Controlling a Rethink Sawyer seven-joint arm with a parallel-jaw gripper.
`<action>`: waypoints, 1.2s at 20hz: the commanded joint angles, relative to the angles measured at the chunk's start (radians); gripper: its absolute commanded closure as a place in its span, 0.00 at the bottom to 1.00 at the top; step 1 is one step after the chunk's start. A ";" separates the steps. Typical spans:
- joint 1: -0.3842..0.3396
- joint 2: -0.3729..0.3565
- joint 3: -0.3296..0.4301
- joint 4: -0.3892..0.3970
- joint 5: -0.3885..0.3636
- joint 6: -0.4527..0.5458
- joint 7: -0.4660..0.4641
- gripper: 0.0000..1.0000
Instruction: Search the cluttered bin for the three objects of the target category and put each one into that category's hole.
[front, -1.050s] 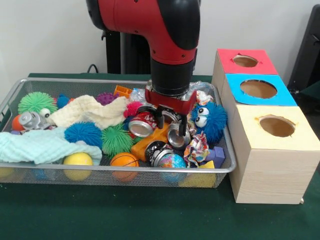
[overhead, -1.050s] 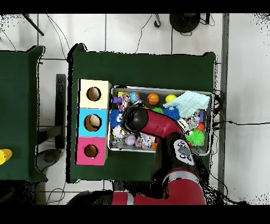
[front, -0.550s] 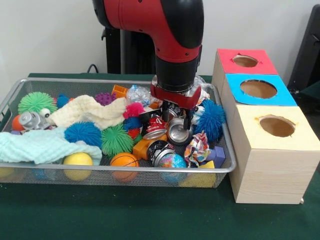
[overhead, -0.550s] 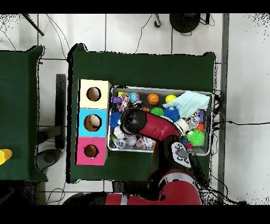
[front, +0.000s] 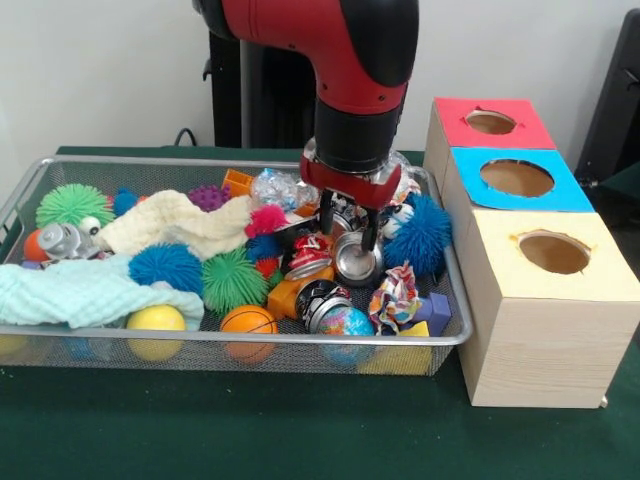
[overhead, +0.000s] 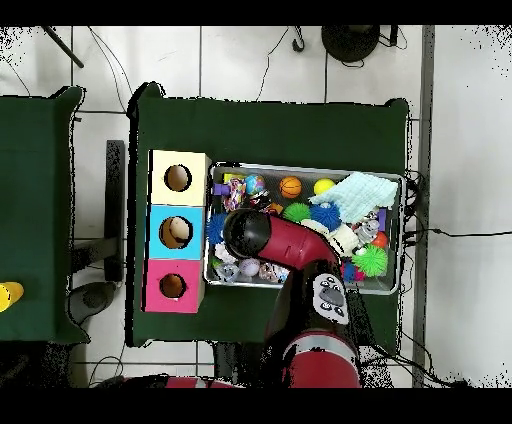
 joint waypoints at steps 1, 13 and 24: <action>0.004 0.029 -0.090 0.102 -0.073 0.179 0.118 0.00; -0.048 0.133 -0.120 -0.106 -0.127 0.054 0.040 0.00; -0.073 0.202 -0.112 -0.185 -0.139 0.025 0.042 0.00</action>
